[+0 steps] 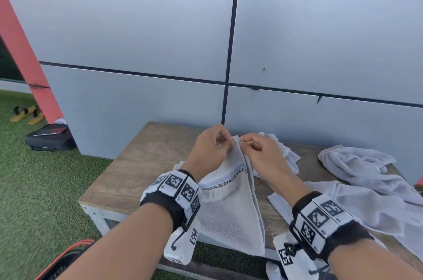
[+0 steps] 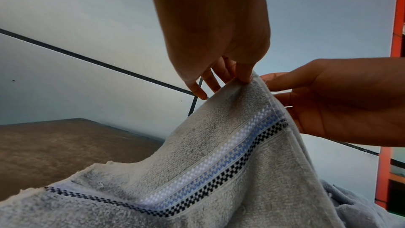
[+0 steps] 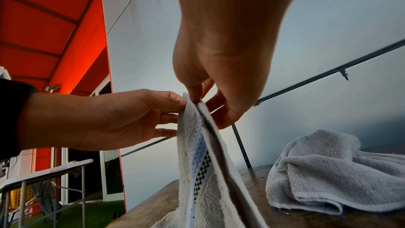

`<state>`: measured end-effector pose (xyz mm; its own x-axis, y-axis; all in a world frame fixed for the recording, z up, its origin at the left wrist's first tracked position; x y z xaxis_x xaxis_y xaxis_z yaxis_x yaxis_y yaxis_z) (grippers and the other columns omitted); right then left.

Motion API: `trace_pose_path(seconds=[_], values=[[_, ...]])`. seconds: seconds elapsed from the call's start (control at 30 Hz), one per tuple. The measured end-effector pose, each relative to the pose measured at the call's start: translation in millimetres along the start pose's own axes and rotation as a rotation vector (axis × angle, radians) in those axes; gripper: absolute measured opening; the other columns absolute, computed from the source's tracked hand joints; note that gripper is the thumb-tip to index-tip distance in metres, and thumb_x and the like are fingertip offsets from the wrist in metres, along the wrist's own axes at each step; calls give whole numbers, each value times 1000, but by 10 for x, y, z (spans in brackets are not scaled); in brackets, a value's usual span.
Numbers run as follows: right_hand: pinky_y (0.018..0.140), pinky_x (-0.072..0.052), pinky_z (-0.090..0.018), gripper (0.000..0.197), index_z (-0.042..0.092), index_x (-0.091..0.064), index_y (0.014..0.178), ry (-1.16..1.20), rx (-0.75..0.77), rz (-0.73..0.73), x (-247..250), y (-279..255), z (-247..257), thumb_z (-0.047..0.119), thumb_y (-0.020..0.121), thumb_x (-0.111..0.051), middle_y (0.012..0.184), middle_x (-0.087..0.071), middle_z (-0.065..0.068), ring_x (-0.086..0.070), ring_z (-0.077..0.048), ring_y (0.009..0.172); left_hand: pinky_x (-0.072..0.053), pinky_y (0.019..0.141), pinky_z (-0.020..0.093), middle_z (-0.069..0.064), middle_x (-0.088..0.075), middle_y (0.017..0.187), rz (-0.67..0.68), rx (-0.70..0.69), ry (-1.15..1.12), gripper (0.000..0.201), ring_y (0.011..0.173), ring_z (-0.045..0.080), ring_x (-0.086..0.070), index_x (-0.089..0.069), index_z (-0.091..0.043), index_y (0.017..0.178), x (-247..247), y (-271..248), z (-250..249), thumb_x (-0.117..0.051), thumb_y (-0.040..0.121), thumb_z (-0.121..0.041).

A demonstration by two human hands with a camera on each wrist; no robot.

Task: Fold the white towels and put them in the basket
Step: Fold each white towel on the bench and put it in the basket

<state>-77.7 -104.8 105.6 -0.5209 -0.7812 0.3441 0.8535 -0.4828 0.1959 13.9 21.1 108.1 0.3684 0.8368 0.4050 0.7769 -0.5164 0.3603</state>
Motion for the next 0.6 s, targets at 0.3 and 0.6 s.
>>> trace_pose_path(seconds=[0.3,0.6], values=[[63,-40,-12,16,17,-69,91,-143,78,25,40,172,75,28,98,-60,80,-65,3,-52,-3,68,-37,53,14,2,-67,70,72,-27,-76,18,54,1,-48,-61,-9,81,-86,115,-82,-71,89,-22],[58,-37,-8,13,20,-61,89,-154,204,-102,326,261,273,22,100,-56,71,-52,13,-48,8,58,-25,47,18,-6,-36,52,259,39,112,44,47,8,-30,-51,-10,57,2,136,31,-75,86,-33]])
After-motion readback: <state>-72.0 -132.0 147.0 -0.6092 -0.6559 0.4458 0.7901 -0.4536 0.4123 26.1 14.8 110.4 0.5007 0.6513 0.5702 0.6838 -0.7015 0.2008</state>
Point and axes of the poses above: each hand's wrist, its own y-axis towards the middle knuckle, its own x-axis out of the back of the hand, z = x × y, the point moved 7 cm from there along y, towards the middle knuckle
